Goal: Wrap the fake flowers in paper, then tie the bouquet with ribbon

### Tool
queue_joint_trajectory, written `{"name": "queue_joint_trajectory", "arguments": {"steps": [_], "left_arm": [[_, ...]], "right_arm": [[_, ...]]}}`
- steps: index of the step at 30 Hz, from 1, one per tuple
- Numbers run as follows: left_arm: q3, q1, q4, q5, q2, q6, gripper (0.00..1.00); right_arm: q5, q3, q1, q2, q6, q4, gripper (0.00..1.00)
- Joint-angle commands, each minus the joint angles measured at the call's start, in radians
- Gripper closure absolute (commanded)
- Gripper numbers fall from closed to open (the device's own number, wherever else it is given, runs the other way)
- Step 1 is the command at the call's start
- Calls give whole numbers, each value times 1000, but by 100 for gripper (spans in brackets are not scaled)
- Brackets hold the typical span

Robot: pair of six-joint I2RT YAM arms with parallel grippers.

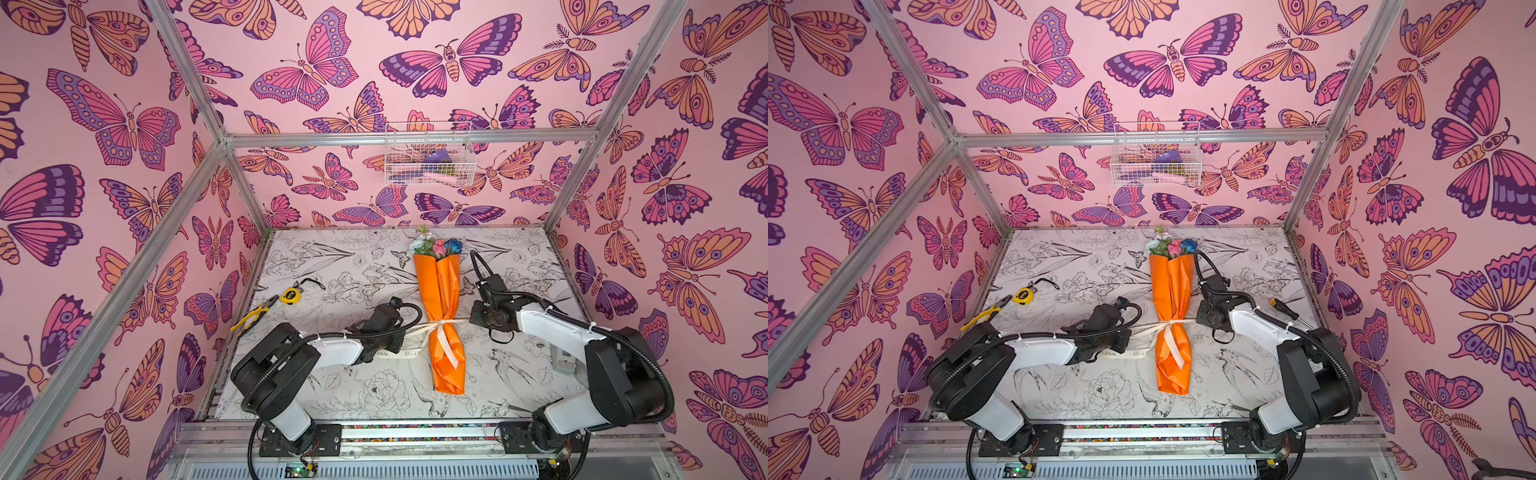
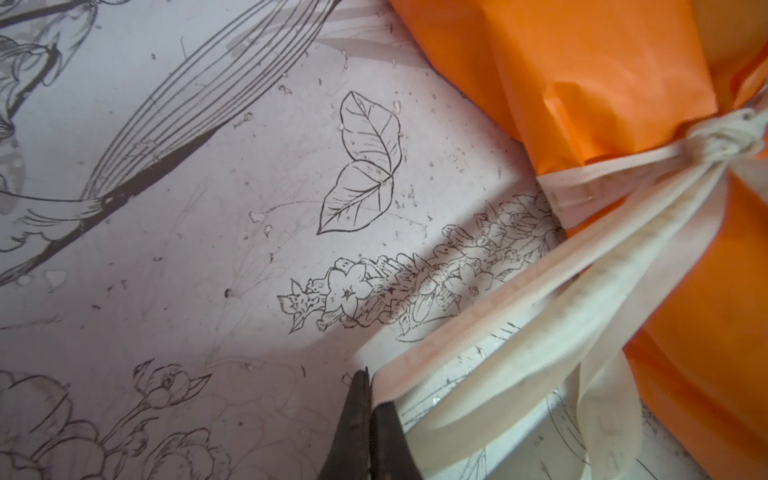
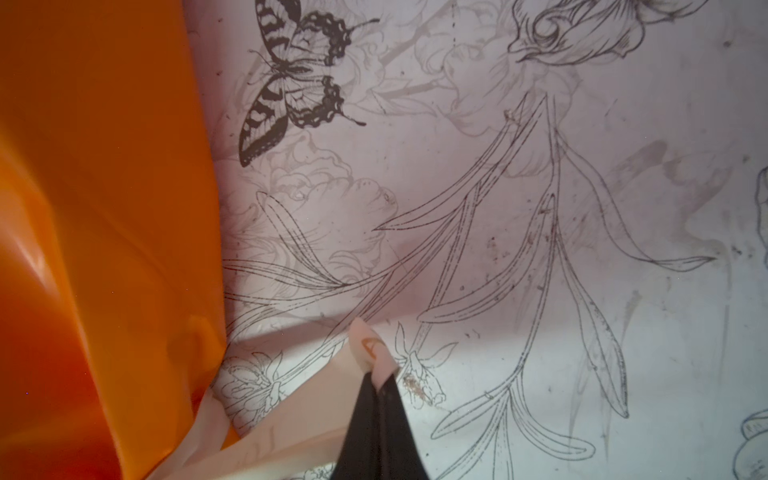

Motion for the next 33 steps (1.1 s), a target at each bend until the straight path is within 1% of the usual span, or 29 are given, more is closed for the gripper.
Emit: {"name": "queue_joint_trajectory", "arguments": {"steps": [1,5,9,10,14,15,17,19,21,24,27,31,33], "left_arm": [[-13,18,-128,-99,28,-23,100],[-7,27,-130,-92,34,-20,100],[33,15,-123,-31,24,36,100],[43,6,-121,-30,18,50,100],[86,-14,-117,-5,-7,101,100],[95,-16,-115,9,-11,113,100],[109,-19,-112,25,-18,126,100],[119,-22,-112,38,-26,132,98],[118,-22,-112,43,-40,131,90],[107,-22,-113,29,-78,128,71],[89,-22,-122,5,-133,121,57],[75,-21,-160,-55,-216,116,43],[74,-20,-191,-98,-267,124,32]], "right_arm": [[92,-13,-33,22,-16,-30,100],[61,-19,-37,22,-23,-14,100],[-55,-44,-30,-28,-41,83,100],[-94,-53,-27,-48,-52,116,100],[-159,-56,-14,-115,-50,149,100],[-172,-58,-11,-131,-47,154,95],[-195,-62,-12,-158,-41,159,82],[-210,-61,-10,-176,-37,151,67],[-213,-60,-12,-189,-33,140,58],[-206,-56,-12,-207,-28,113,50],[-191,-47,-12,-235,-28,76,47],[-158,-33,-12,-293,-33,3,45],[-135,-19,-13,-337,-43,-49,43]]}}
